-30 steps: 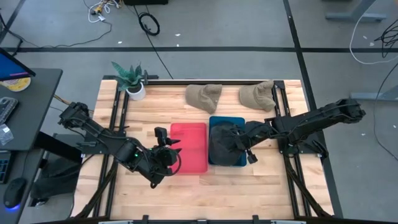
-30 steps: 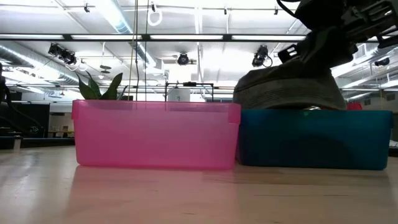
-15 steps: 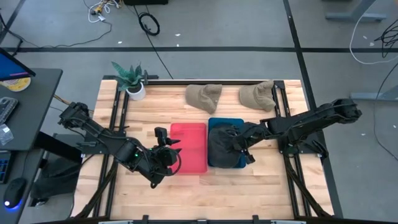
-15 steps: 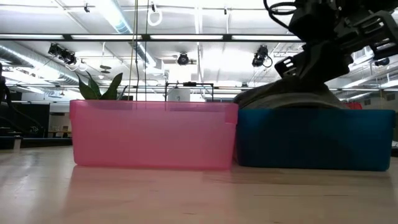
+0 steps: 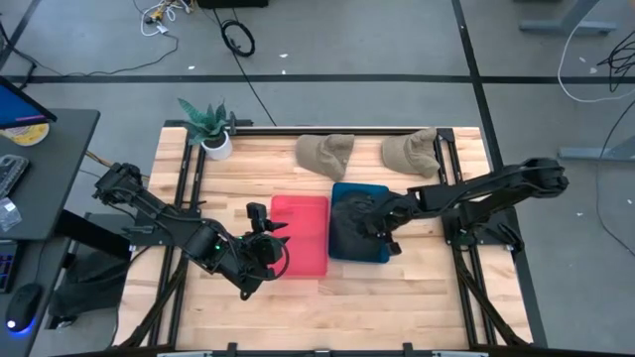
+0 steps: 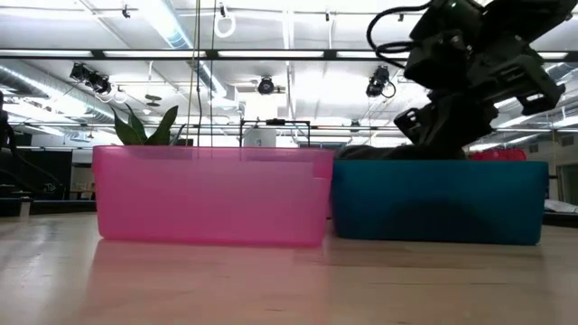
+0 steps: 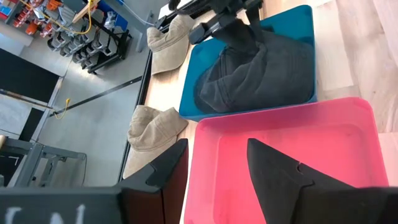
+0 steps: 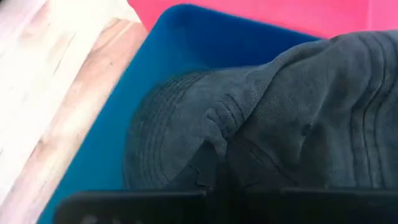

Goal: Pick & Place hat
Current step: Put the black cap into the blue bin

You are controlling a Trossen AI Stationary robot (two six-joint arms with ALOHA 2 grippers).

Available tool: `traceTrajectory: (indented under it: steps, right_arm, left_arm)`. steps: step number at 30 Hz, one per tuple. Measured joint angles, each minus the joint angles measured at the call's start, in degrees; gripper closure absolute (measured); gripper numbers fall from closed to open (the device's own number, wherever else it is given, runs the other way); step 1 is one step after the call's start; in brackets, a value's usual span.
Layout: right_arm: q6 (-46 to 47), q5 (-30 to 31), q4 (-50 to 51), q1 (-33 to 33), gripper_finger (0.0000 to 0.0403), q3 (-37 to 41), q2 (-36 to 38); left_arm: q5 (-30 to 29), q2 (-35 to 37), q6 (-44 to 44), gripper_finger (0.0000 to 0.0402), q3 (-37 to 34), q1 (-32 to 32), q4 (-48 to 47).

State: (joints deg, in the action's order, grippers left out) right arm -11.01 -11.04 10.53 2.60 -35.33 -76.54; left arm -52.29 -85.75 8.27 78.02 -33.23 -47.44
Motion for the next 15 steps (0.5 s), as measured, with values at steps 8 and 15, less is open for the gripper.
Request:
traceTrajectory:
  steps: [8, 15]
  right_arm:
    - [2.1, -3.5, -0.4, -2.1, 0.0398, -0.1, -4.0]
    - [6.9, -4.5, -0.3, -3.3, 0.0398, 0.0, -4.2]
  left_arm:
    - [0.0, 0.0, 0.0, 0.0232, 0.0, 0.0, 0.0]
    - [0.0, 0.0, 0.0, 0.0232, 0.0, 0.0, 0.0]
